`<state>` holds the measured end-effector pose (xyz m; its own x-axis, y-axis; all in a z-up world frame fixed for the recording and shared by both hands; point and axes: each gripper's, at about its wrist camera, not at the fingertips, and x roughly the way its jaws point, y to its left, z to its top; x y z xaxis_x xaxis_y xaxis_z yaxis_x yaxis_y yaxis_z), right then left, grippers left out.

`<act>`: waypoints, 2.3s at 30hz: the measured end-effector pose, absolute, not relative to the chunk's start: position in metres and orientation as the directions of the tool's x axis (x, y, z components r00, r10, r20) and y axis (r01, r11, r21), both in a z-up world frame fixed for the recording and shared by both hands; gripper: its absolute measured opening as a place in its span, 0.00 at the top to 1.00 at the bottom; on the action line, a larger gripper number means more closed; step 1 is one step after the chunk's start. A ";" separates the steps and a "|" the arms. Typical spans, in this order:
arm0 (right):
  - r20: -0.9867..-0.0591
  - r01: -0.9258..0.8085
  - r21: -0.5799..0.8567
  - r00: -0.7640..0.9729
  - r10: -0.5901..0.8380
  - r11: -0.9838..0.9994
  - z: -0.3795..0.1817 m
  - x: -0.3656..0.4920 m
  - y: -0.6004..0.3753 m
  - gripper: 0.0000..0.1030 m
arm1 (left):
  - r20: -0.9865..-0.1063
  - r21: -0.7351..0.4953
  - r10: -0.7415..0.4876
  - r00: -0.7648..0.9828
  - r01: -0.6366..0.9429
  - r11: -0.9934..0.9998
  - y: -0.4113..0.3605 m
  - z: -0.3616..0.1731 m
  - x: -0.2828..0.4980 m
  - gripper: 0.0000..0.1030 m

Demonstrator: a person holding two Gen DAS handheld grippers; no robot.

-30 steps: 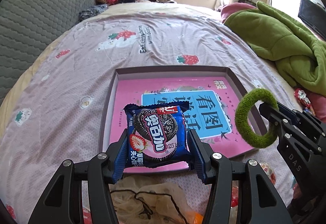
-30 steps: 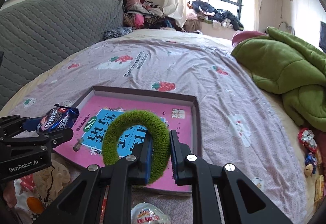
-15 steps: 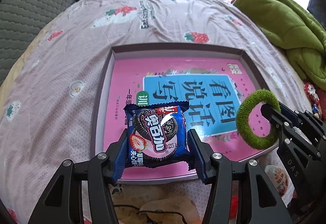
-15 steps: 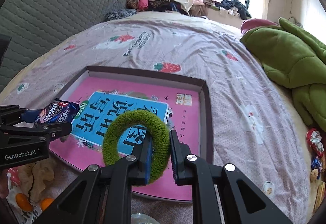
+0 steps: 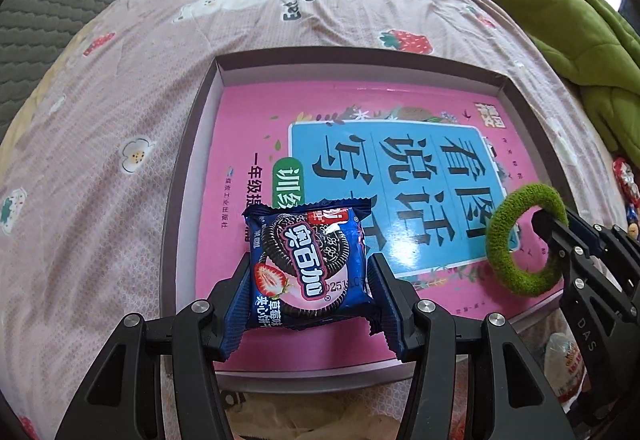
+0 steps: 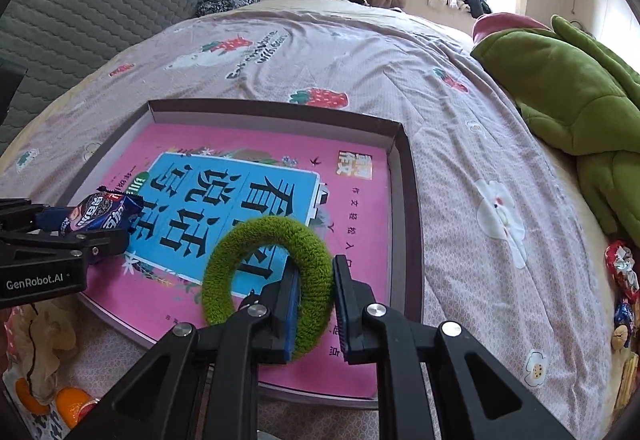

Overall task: Organize objects
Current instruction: 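Carry the cookie pack and green ring with both grippers over the pink box, then lower and open left gripper on the book while right gripper releases the ring, then withdraw both open grippers from the box back toward the remaining objects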

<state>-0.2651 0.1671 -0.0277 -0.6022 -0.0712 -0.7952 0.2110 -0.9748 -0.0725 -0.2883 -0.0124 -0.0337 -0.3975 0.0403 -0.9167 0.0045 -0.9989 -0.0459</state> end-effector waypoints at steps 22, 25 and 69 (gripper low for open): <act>-0.801 0.157 -0.063 -0.598 -0.045 -0.986 -0.020 -0.268 0.175 0.67 | -0.899 -0.074 0.076 -0.432 -0.022 -0.997 -0.012 -0.014 -0.283 0.30; -0.791 0.157 -0.054 -0.609 -0.054 -0.986 -0.012 -0.265 0.175 0.67 | -0.892 -0.077 0.080 -0.445 -0.026 -0.997 -0.011 -0.008 -0.278 0.28; -0.555 0.238 0.044 -0.802 -0.222 -0.970 0.107 -0.147 0.171 0.49 | -0.726 -0.057 0.080 -0.683 -0.057 -0.997 -0.004 0.096 -0.147 0.26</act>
